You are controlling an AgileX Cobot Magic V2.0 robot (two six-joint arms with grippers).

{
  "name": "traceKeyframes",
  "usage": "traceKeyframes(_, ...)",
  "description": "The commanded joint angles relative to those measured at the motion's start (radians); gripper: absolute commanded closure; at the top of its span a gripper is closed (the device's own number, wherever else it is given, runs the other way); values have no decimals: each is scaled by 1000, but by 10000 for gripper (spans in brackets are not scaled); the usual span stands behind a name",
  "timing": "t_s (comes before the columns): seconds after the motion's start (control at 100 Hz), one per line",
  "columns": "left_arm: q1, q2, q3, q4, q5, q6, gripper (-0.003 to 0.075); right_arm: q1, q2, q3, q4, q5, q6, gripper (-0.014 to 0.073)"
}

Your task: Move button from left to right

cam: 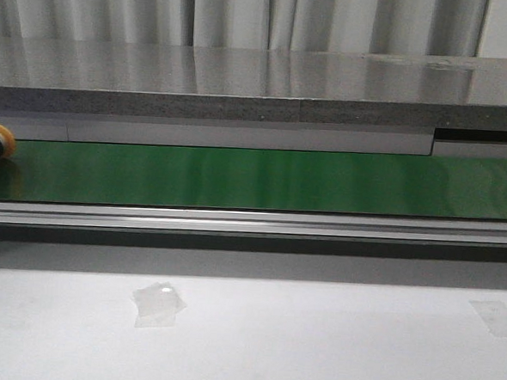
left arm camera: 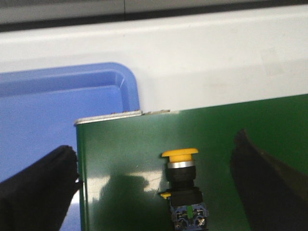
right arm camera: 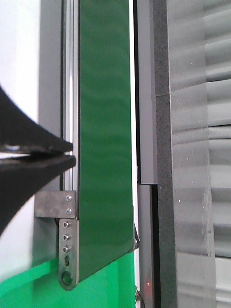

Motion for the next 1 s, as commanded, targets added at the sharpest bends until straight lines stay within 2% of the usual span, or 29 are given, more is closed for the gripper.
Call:
traceKeyframes(0.0,-7,-118,25,-72,-110,24,99,2,-18,-15,-10,-85,-5,666)
traceKeyframes(0.31,-10,-460,366,-183,-436,153,99,2,-18,-15,-10,-85,-5,666)
traceKeyframes(0.46,-54,-628,552,-198,-571,184,99,2,-18,-15,-10,-85,-5,666)
traceKeyframes(0.74,-166,-907,844,-240,-748,184,99,2,-18,-15,-10,-85,-5,666)
traceKeyframes(0.99,-199,-1114,967,-264,-763,184,99,2,-18,-15,-10,-85,-5,666)
